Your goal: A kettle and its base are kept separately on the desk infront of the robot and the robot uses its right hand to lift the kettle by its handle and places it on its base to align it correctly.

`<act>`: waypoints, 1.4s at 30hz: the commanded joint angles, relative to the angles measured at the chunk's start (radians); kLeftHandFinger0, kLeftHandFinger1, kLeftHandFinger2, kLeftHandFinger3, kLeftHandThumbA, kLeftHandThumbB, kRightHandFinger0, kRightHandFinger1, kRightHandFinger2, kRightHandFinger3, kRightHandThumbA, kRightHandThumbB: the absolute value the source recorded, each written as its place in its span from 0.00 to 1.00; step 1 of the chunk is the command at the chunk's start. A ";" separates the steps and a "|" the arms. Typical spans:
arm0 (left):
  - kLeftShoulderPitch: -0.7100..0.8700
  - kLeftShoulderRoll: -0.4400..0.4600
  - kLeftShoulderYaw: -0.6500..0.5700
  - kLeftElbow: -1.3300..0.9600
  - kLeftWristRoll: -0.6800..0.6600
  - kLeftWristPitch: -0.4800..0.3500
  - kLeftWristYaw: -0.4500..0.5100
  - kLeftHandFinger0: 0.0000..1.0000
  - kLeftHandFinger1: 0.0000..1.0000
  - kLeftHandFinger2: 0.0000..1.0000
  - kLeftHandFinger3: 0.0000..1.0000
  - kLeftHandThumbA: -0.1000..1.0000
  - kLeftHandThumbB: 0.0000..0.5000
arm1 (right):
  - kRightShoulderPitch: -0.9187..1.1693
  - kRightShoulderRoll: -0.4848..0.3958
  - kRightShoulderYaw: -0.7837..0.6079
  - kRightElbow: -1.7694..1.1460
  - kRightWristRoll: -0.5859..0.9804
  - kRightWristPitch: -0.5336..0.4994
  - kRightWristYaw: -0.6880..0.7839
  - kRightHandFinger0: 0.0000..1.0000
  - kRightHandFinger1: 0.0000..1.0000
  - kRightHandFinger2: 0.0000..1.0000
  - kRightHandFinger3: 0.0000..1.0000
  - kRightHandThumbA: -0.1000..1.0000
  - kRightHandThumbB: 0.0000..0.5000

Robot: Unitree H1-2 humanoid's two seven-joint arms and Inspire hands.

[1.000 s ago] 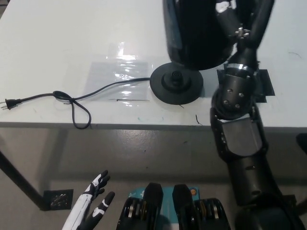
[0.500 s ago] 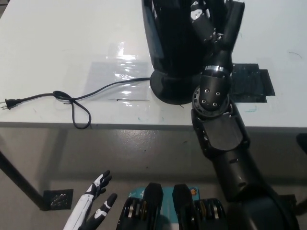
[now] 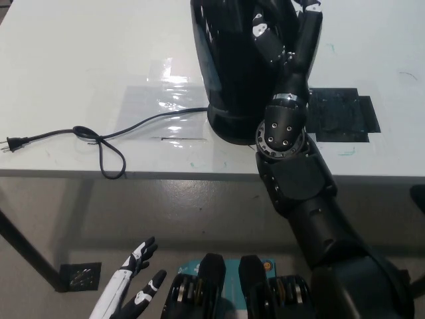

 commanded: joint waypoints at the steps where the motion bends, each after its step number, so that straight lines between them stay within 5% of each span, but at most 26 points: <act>1: -0.010 0.014 -0.003 -0.019 -0.003 -0.026 -0.010 1.00 1.00 1.00 1.00 0.86 0.16 | -0.117 -0.006 0.030 0.000 -0.001 -0.129 -0.048 0.00 0.14 0.50 0.51 0.00 0.26; 12: -0.015 0.015 -0.007 -0.030 0.002 -0.008 -0.015 1.00 1.00 1.00 1.00 0.85 0.16 | -0.087 -0.019 0.066 0.040 0.016 -0.129 -0.062 0.00 0.16 0.52 0.64 0.00 0.26; 21: -0.020 0.013 -0.005 -0.020 -0.010 -0.019 -0.015 1.00 1.00 1.00 1.00 0.83 0.17 | -0.018 -0.032 0.106 0.043 0.011 -0.129 -0.093 0.00 0.11 0.50 0.56 0.00 0.21; 42: -0.028 0.022 -0.003 -0.011 -0.008 -0.048 -0.012 1.00 1.00 0.95 1.00 0.85 0.13 | 0.196 -0.074 0.139 -0.079 0.091 -0.129 -0.060 0.00 0.13 0.49 0.62 0.00 0.21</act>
